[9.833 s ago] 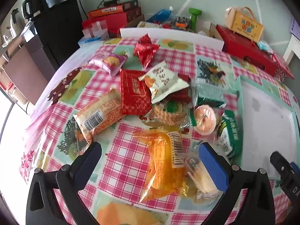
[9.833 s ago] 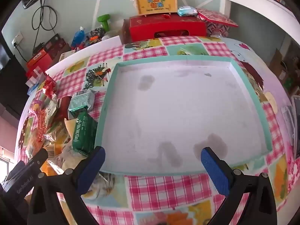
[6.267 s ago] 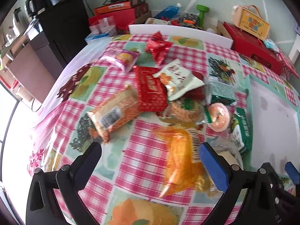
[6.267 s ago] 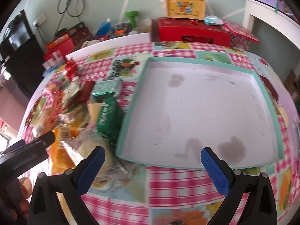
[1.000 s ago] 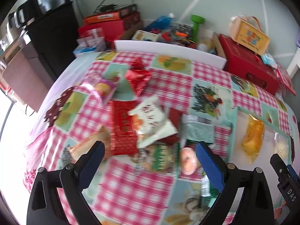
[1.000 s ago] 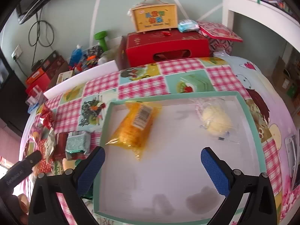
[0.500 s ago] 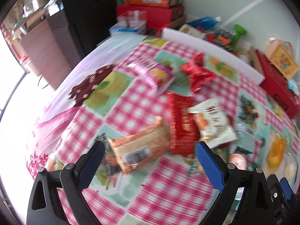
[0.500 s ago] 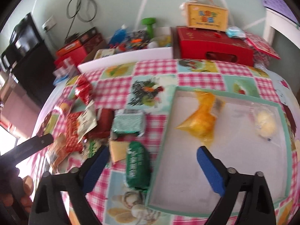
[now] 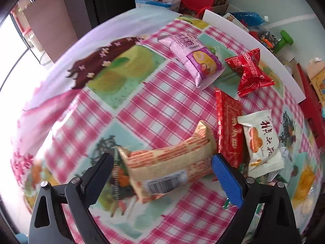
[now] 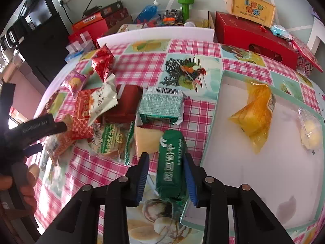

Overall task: Organize snacks
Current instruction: 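Grasp the orange-striped wafer pack with the left gripper while the right grasps the green biscuit pack, then carry both packs into the white tray and release them, then grasp the green-labelled cookie pack with the left gripper while the right grasps the cream cup cake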

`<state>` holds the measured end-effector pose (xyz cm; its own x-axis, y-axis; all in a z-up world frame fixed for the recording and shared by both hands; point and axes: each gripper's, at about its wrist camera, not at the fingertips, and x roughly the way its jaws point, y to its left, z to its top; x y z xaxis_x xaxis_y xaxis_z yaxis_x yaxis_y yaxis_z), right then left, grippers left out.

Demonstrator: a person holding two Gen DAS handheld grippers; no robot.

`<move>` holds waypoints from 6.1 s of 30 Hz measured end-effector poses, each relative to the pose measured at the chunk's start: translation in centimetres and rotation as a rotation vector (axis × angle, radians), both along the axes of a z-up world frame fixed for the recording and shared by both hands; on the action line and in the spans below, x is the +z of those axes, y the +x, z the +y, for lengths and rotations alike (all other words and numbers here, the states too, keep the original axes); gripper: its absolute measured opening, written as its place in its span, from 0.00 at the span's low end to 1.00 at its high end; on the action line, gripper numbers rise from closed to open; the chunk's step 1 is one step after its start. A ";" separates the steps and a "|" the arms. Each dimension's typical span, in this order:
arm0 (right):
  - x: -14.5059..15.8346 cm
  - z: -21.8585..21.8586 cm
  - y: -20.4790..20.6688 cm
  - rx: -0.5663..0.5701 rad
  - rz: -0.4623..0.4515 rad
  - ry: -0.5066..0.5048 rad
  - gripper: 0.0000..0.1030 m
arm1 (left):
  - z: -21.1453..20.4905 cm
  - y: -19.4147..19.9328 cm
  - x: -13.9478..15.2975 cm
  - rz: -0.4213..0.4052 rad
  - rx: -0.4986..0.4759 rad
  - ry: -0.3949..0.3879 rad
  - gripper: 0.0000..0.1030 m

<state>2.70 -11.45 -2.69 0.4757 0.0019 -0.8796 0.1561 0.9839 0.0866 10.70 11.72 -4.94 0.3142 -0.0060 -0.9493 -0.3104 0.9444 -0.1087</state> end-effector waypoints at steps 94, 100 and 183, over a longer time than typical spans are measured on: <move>1.9 -24.7 -13.2 -0.755 0.014 -0.002 0.76 | -29.6 -8.5 4.3 -0.102 -0.698 0.039 0.86; 1.9 -24.1 -12.6 -0.721 0.016 -0.016 0.89 | -27.6 -7.3 4.3 -0.122 -0.602 0.060 0.93; -2.5 -0.5 2.4 -0.001 -0.013 0.102 0.39 | -12.4 1.2 -1.6 0.071 -0.233 -0.044 0.98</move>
<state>5.15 -12.00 -5.14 0.4869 0.0909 -0.8687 0.1555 0.9697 0.1886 11.88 -0.71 -6.55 0.2317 -0.1122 -0.9663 -0.0934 0.9862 -0.1369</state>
